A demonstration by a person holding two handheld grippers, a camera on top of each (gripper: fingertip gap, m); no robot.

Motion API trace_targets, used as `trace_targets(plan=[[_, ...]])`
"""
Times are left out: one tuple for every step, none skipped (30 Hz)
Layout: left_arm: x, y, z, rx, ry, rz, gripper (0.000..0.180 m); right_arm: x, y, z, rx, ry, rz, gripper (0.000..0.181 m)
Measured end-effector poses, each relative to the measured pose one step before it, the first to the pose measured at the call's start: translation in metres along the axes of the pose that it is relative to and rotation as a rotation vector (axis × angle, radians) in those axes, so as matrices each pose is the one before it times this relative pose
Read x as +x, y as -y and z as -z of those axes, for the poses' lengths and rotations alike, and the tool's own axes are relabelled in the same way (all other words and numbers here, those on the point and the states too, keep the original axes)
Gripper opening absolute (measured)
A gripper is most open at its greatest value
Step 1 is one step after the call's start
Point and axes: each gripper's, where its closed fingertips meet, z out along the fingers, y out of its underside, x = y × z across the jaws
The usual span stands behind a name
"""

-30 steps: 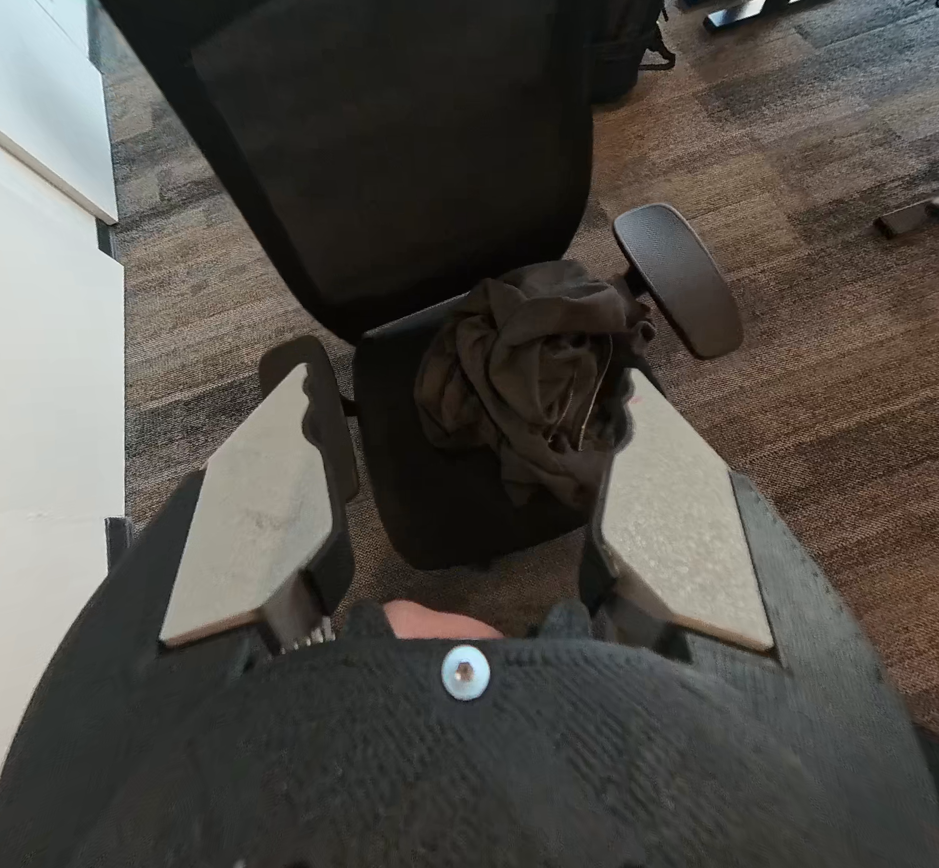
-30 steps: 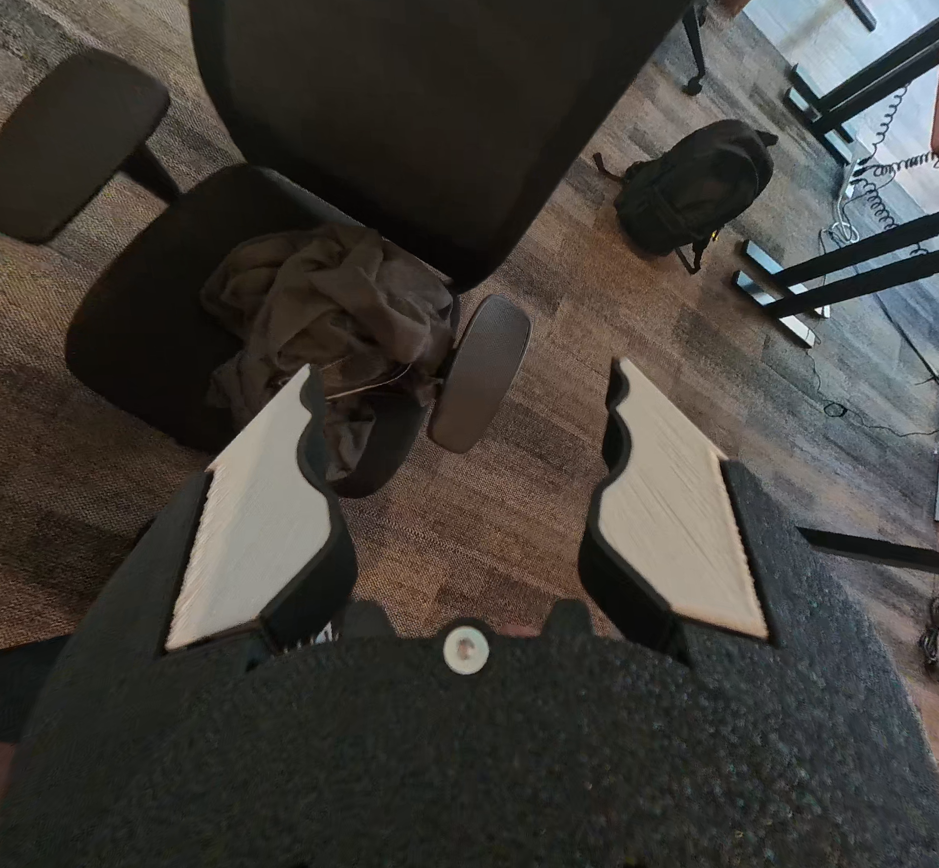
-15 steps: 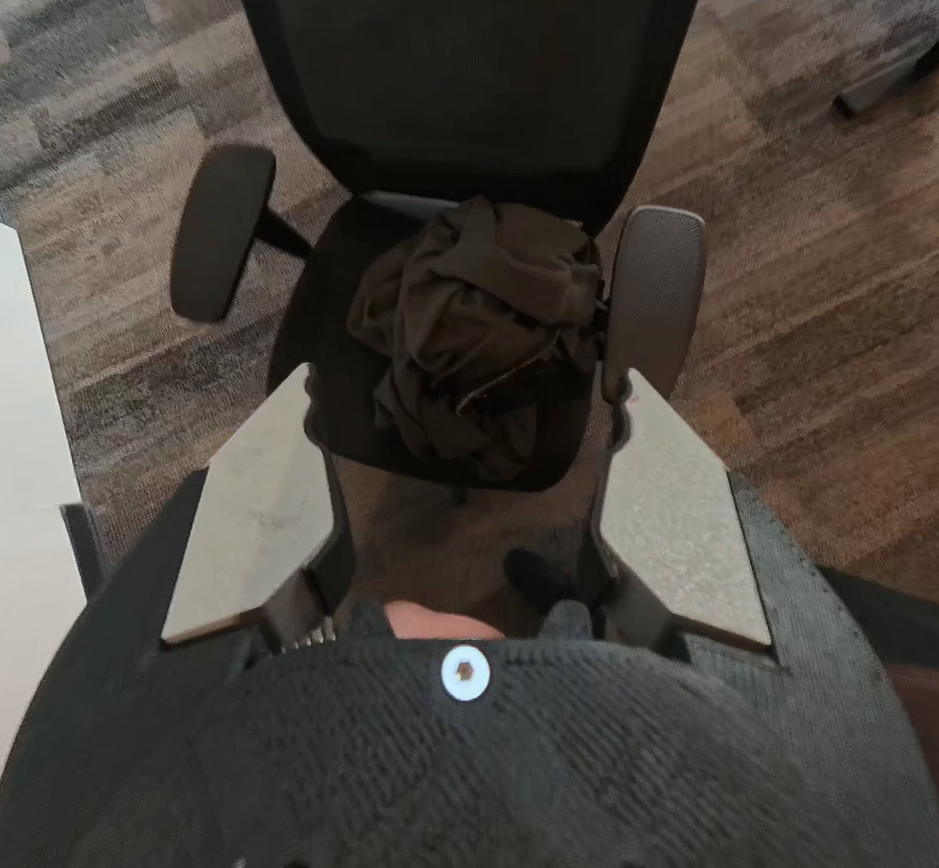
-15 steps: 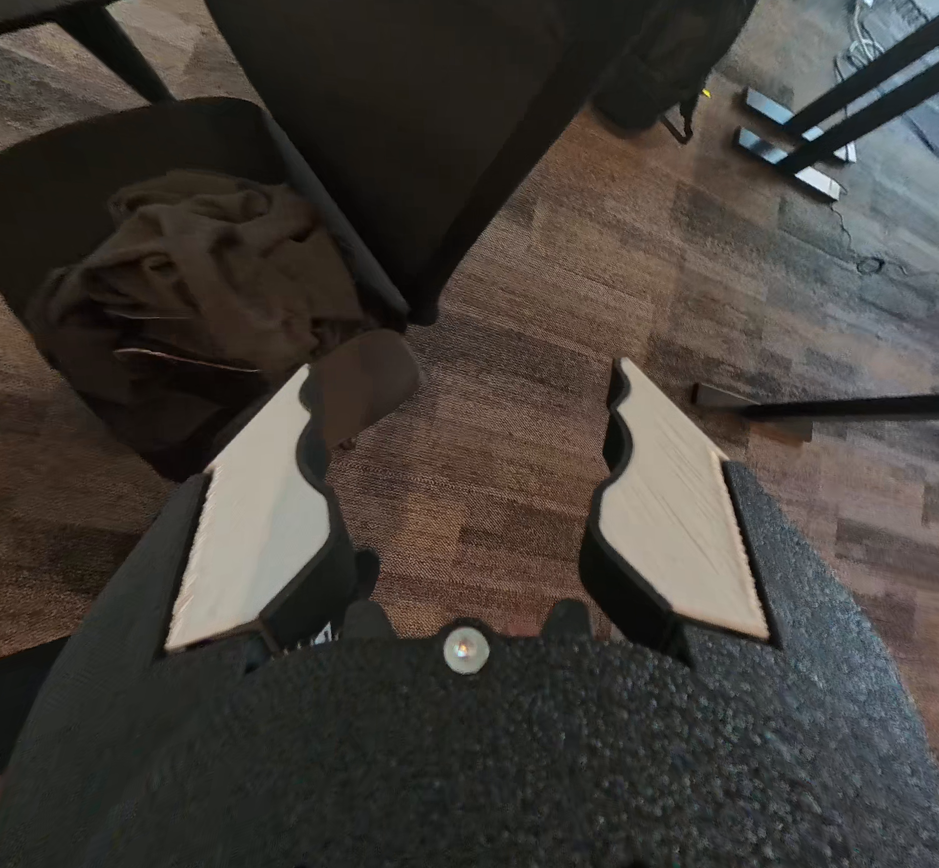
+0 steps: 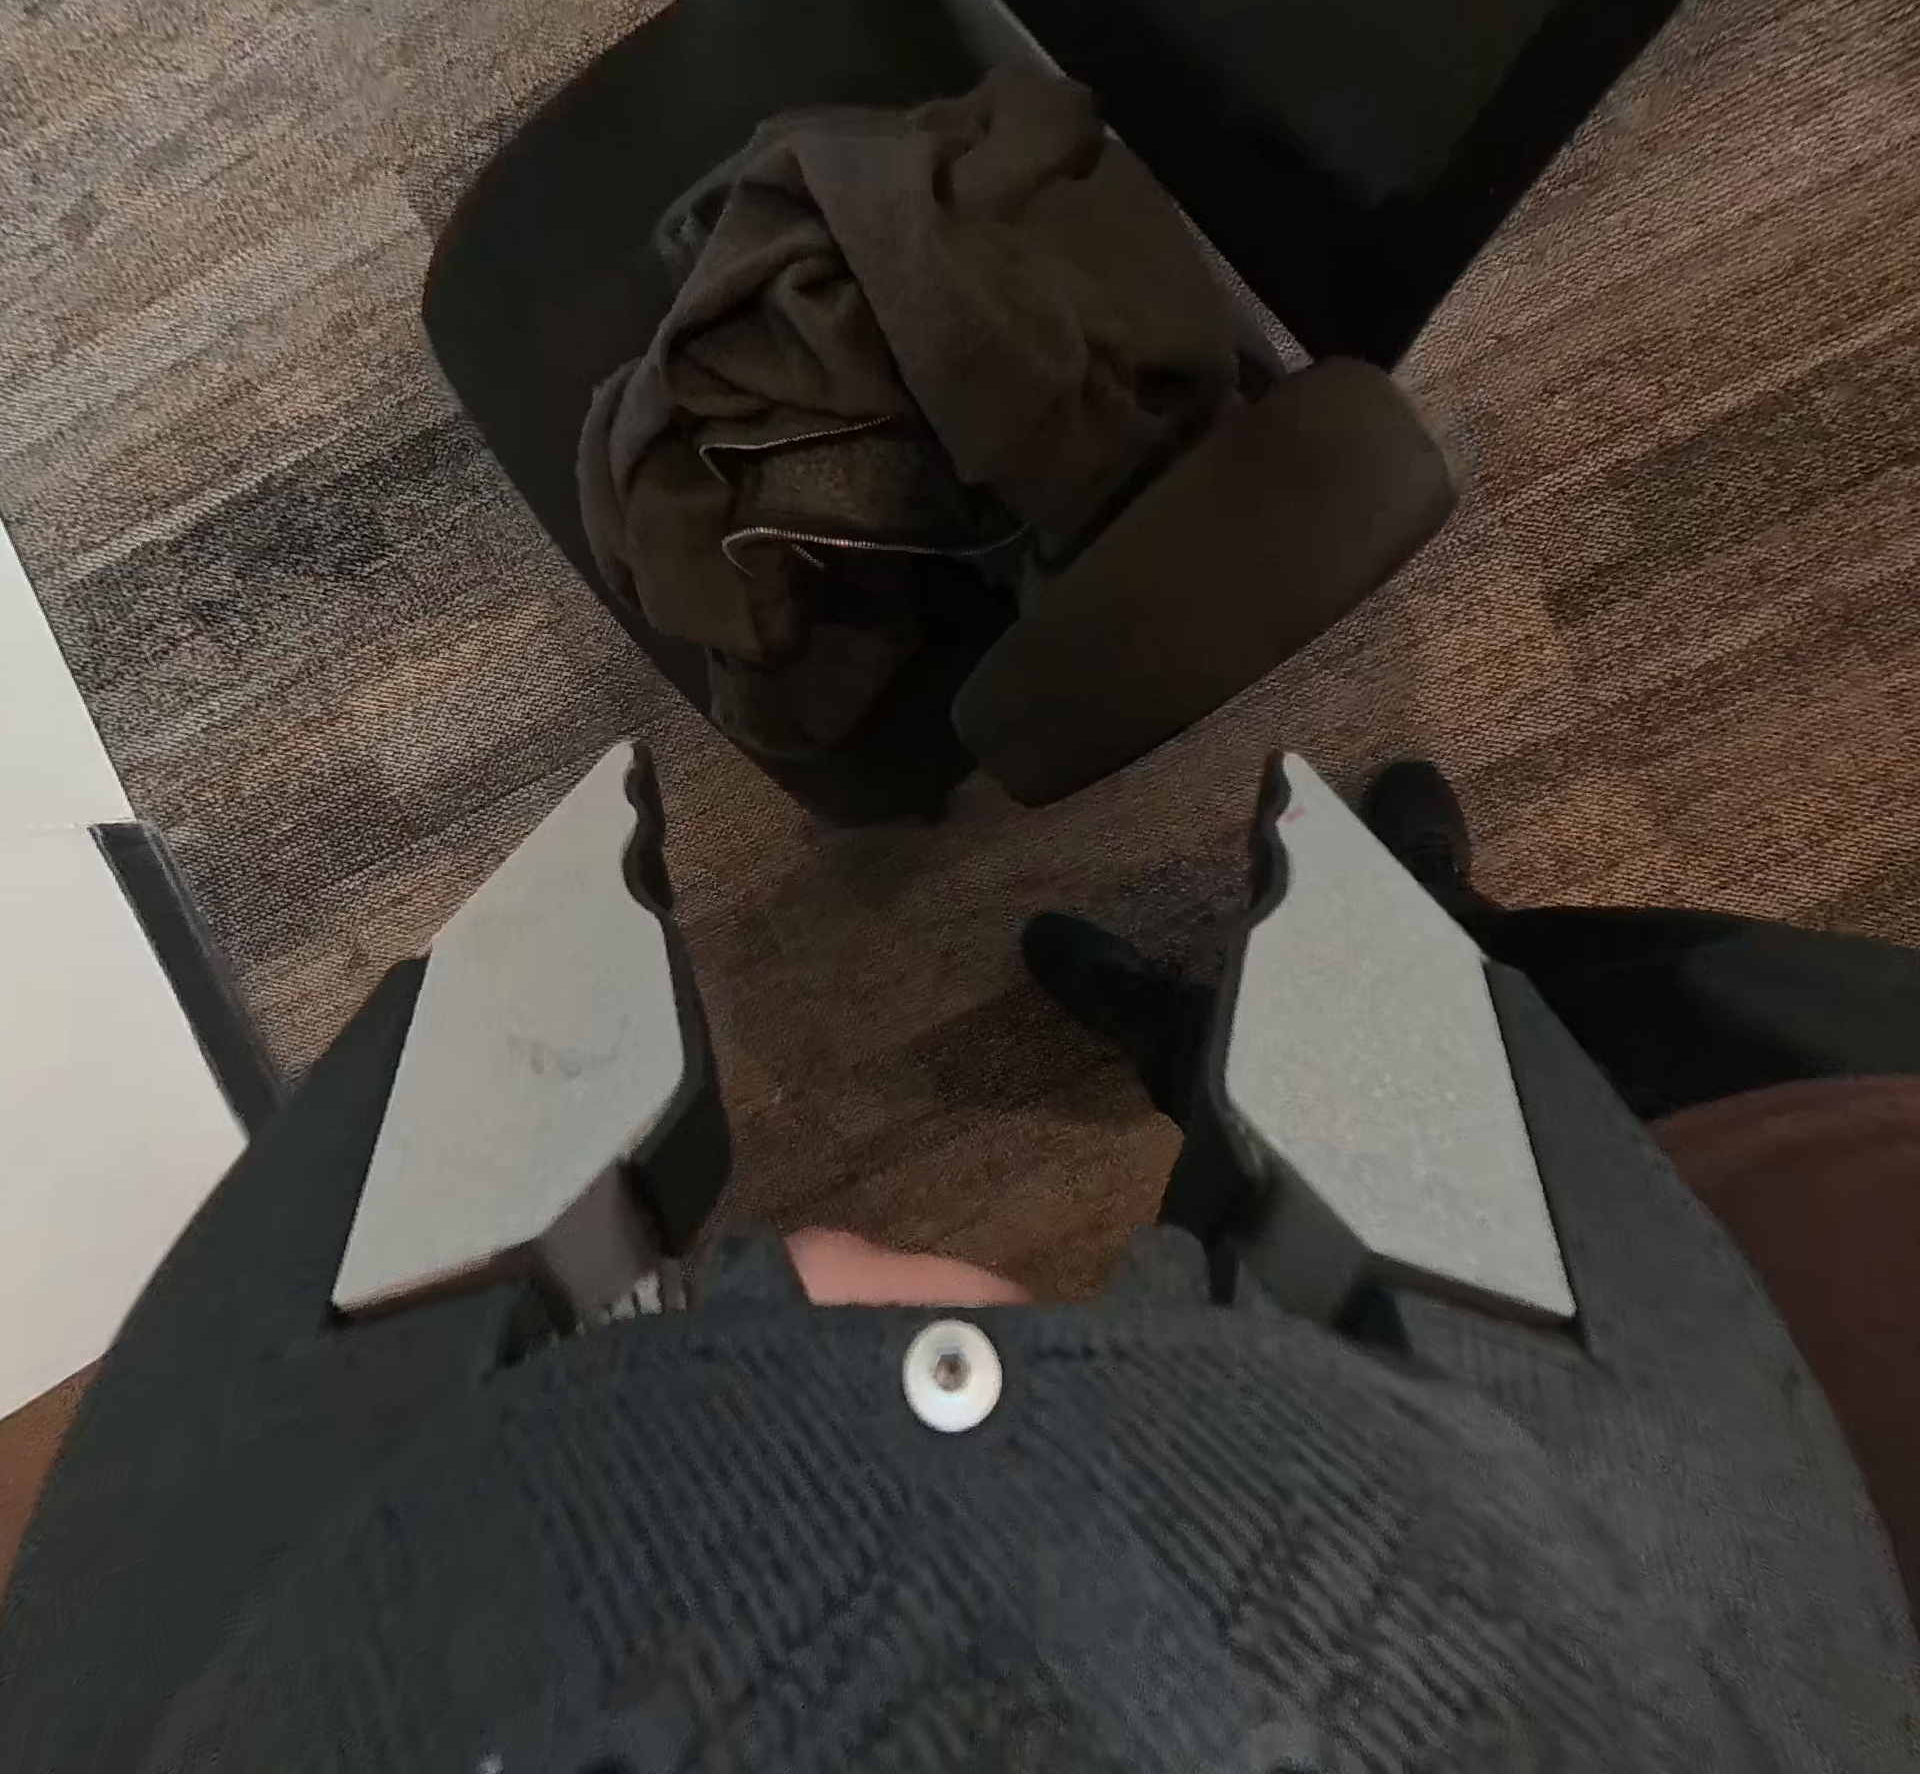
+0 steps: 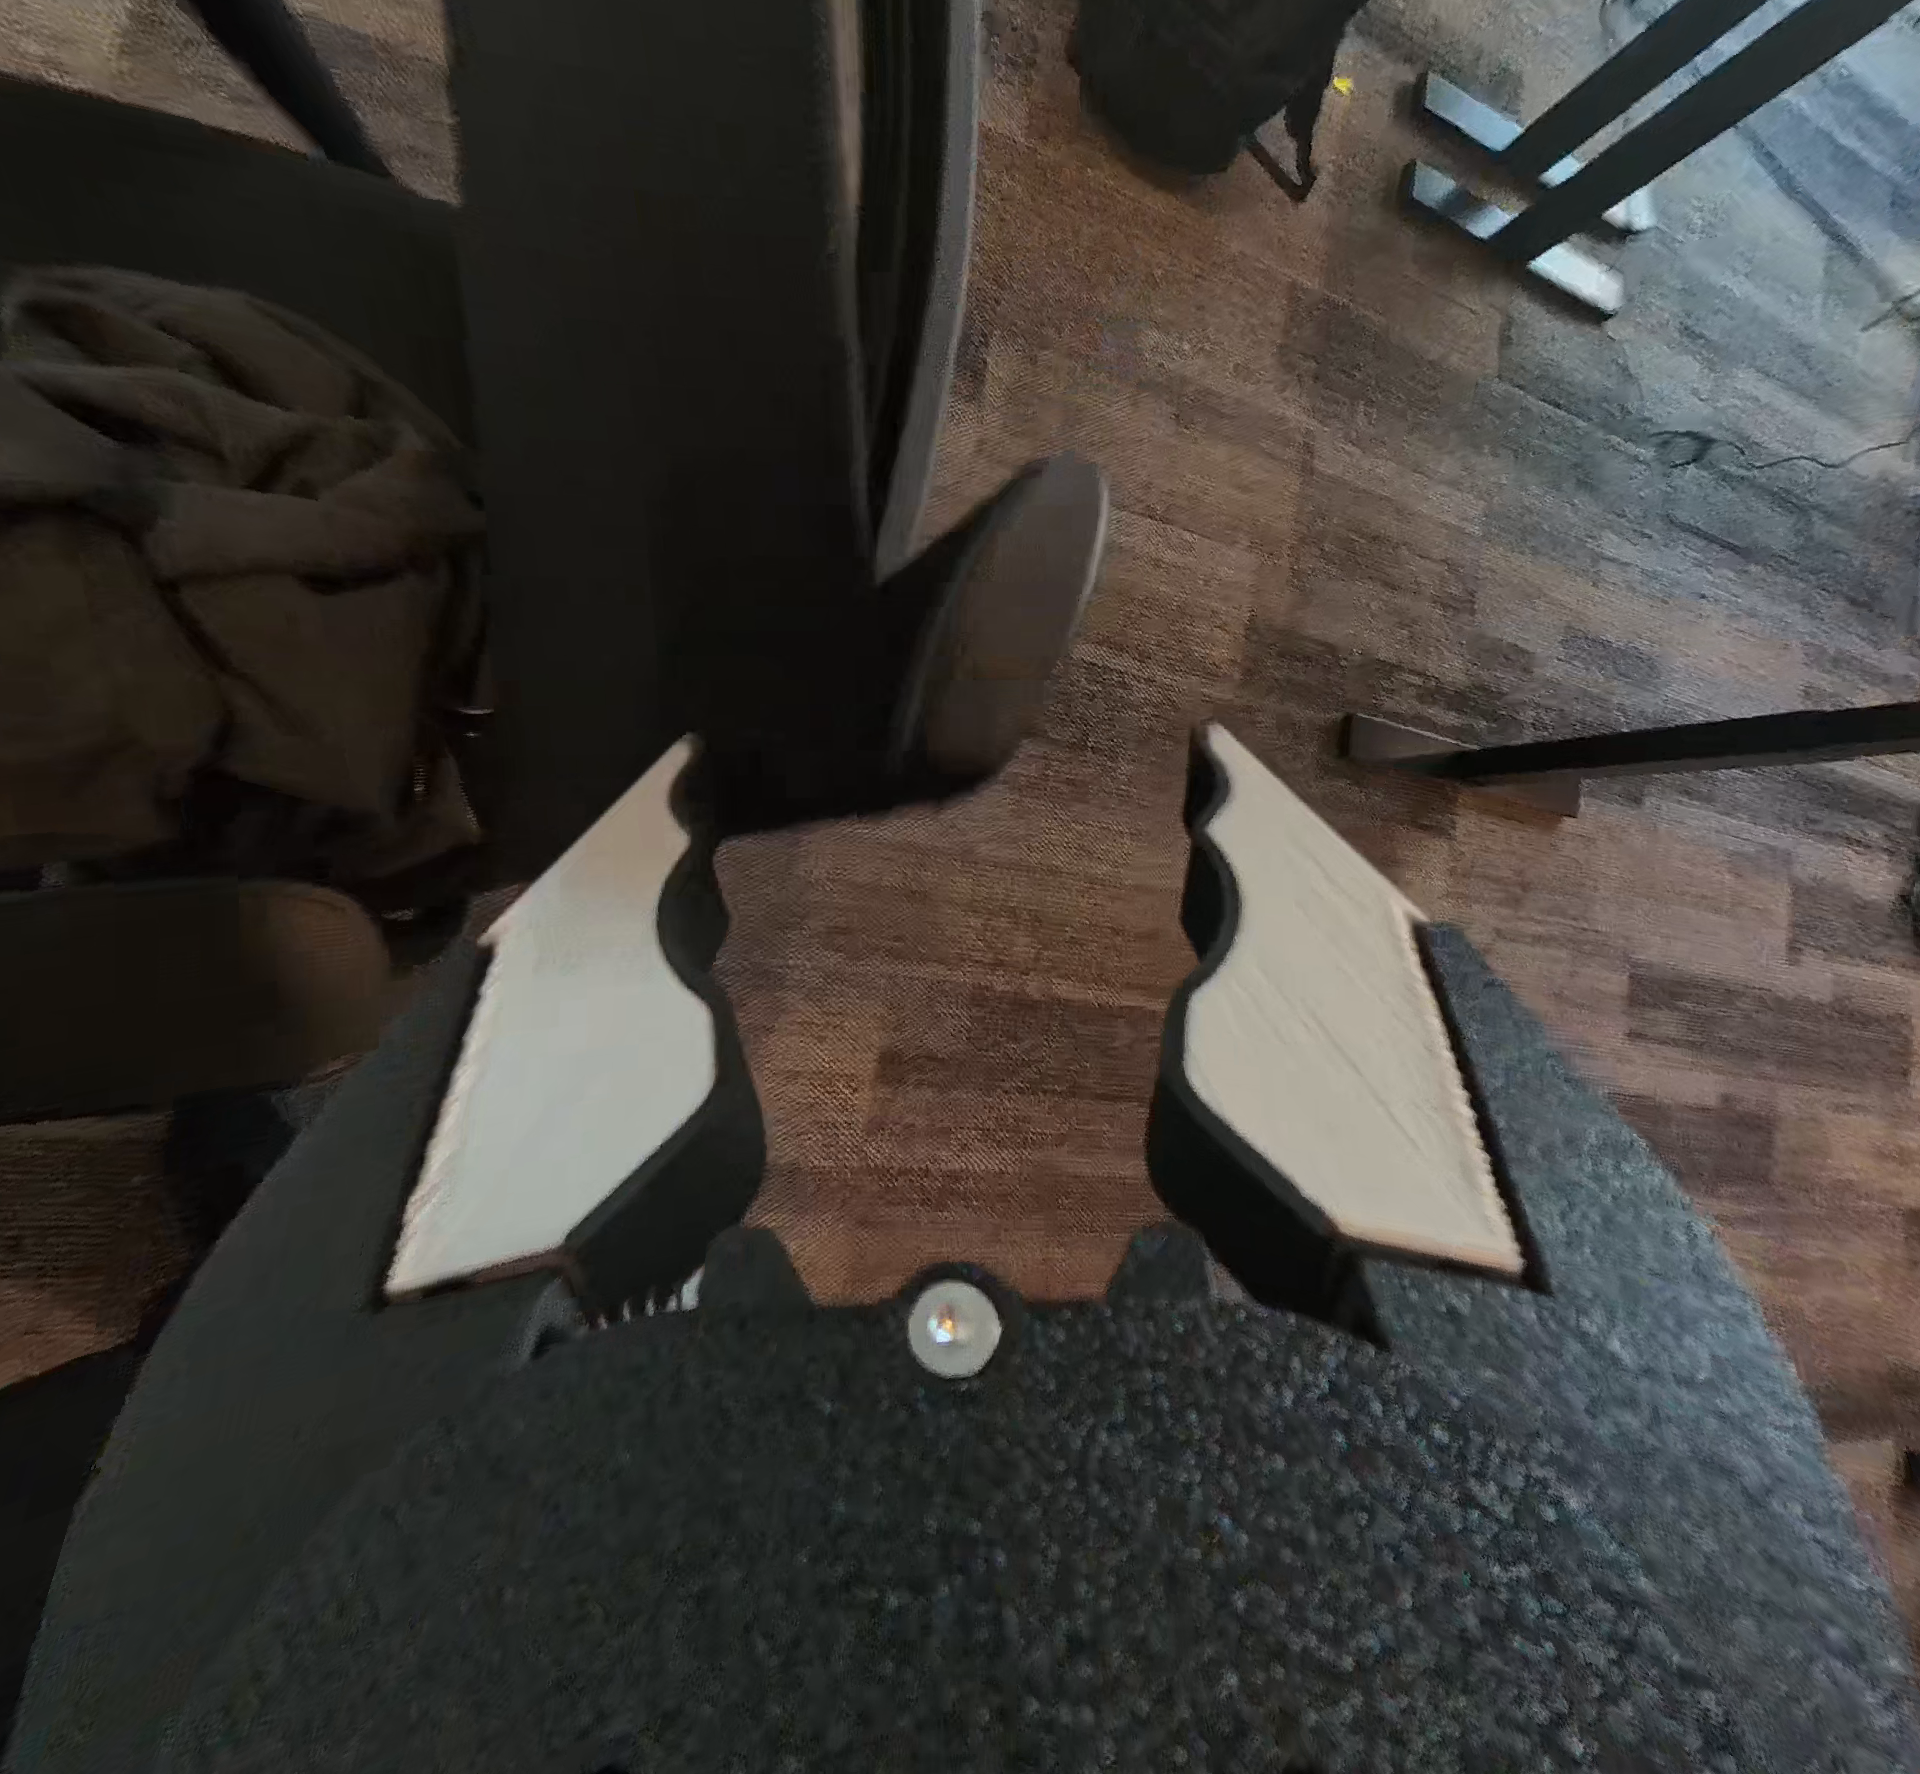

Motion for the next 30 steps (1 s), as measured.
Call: trace_targets(plan=[[-0.00172,-0.00230,0.00015,-0.0036,0.0058,-0.0093,0.112,-0.00735,-0.00475,0.00008,-0.0145,0.0403,-0.0195,0.091],[-0.00185,-0.00268,0.00010,-0.0041,0.0054,-0.0073,0.111,-0.00803,-0.00532,0.00045,-0.0187,0.0438,-0.0196,0.091],[-0.00174,-0.00310,-0.00023,-0.0052,0.0019,-0.0014,0.111,-0.00752,-0.00501,0.00050,-0.0168,0.0383,-0.0142,0.094],[-0.00164,-0.00356,-0.00041,-0.0067,-0.0008,0.0052,0.111,-0.00662,-0.00387,0.00128,-0.0055,0.0190,-0.0004,0.099],[-0.00135,-0.00353,-0.00035,-0.0073,-0.0043,0.0076,0.111,-0.00644,-0.00175,0.00371,0.0160,-0.0088,0.0304,0.092],[-0.00105,-0.00322,-0.00036,-0.0061,-0.0044,0.0052,0.111,-0.00520,-0.00252,0.00381,0.0082,-0.0178,0.0226,0.090],[-0.00136,-0.00279,-0.00031,-0.0032,-0.0014,-0.0008,0.111,-0.00577,-0.00323,0.00232,-0.0003,0.0039,0.0039,0.085],[-0.00133,-0.00282,-0.00048,-0.0029,0.0003,-0.0053,0.110,-0.00361,-0.00256,0.00165,-0.0028,0.0111,-0.0159,0.084],[-0.00105,-0.00310,-0.00056,-0.0056,-0.0004,-0.0060,0.110,-0.00282,-0.00140,0.00129,0.0012,0.0069,-0.0073,0.084],[-0.00069,-0.00294,-0.00042,-0.0048,-0.0012,-0.0054,0.110,-0.00357,-0.00007,0.00148,0.0061,0.0037,0.0031,0.083],[-0.00045,-0.00237,-0.00037,-0.0018,-0.0022,-0.0060,0.110,-0.00249,-0.00041,0.00135,0.0016,-0.0030,0.0108,0.080],[-0.00059,-0.00224,-0.00032,0.0002,-0.0012,-0.0051,0.110,-0.00092,-0.00075,0.00099,-0.0032,-0.0090,0.0059,0.079],[0.00042,-0.00231,-0.00014,-0.0013,-0.0040,-0.0033,0.110,-0.00094,-0.00047,0.00093,-0.0040,-0.0047,0.0014,0.079],[0.00044,-0.00249,-0.00052,-0.0025,-0.0044,-0.0012,0.110,-0.00180,-0.00035,0.00086,-0.0043,0.0009,0.0004,0.078],[0.00064,-0.00303,-0.00055,-0.0034,-0.0034,-0.0020,0.110,-0.00179,-0.00056,0.00121,-0.0063,-0.0004,0.0046,0.078],[0.00142,-0.00275,-0.00042,-0.0043,-0.0038,-0.0033,0.110,-0.00161,-0.00112,0.00184,-0.0070,-0.0051,0.0121,0.076],[0.00202,-0.00249,0.00016,-0.0040,-0.0031,-0.0030,0.110,-0.00117,-0.00102,0.00306,-0.0025,-0.0108,0.0165,0.077],[0.00228,-0.00248,-0.00084,-0.0021,-0.0028,-0.0034,0.110,-0.00075,-0.00027,0.00456,0.0077,-0.0159,0.0178,0.076],[0.00226,-0.00128,-0.00088,0.0001,-0.0022,-0.0035,0.110,-0.00031,0.00009,0.00596,0.0151,-0.0181,0.0183,0.074],[0.00286,-0.00076,-0.00146,0.0023,-0.0036,-0.0027,0.110,-0.00067,0.00023,0.00697,0.0195,-0.0139,0.0174,0.072],[0.00348,-0.00081,-0.00004,0.0024,-0.0036,-0.0046,0.110,-0.00158,0.00050,0.00789,0.0224,-0.0042,0.0113,0.070],[0.00188,-0.00035,-0.00154,0.0020,0.0050,-0.0030,0.110,-0.00230,0.00096,0.00896,0.0262,0.0037,0.0037,0.071],[0.00216,0.00015,-0.00206,0.0046,0.0098,0.0014,0.109,-0.00337,0.00163,0.01014,0.0330,0.0124,0.0010,0.073],[0.00347,0.00031,-0.00128,0.0053,0.0070,0.0057,0.107,-0.00490,0.00134,0.01065,0.0349,0.0204,-0.0011,0.076],[0.00483,0.00188,0.00046,0.0053,0.0027,0.0074,0.106,-0.00613,0.00089,0.01056,0.0337,0.0256,-0.0014,0.080],[0.00603,0.00279,0.00139,0.0140,0.0057,0.0097,0.106,-0.00749,0.00043,0.00984,0.0335,0.0305,0.0032,0.084],[0.00565,0.00388,0.00277,0.0212,0.0024,0.0061,0.106,-0.00903,-0.00013,0.00935,0.0339,0.0367,0.0081,0.086],[0.00651,0.00398,0.00359,0.0204,0.0000,0.0040,0.106,-0.01043,-0.00101,0.00827,0.0334,0.0423,0.0106,0.088],[0.00638,0.00330,0.00232,0.0222,0.0016,0.0036,0.106,-0.01169,-0.00255,0.00695,0.0279,0.0469,0.0134,0.090],[0.00742,0.00250,0.00224,0.0213,0.0031,0.0046,0.106,-0.01092,-0.00513,0.00529,0.0158,0.0399,0.0170,0.091]])
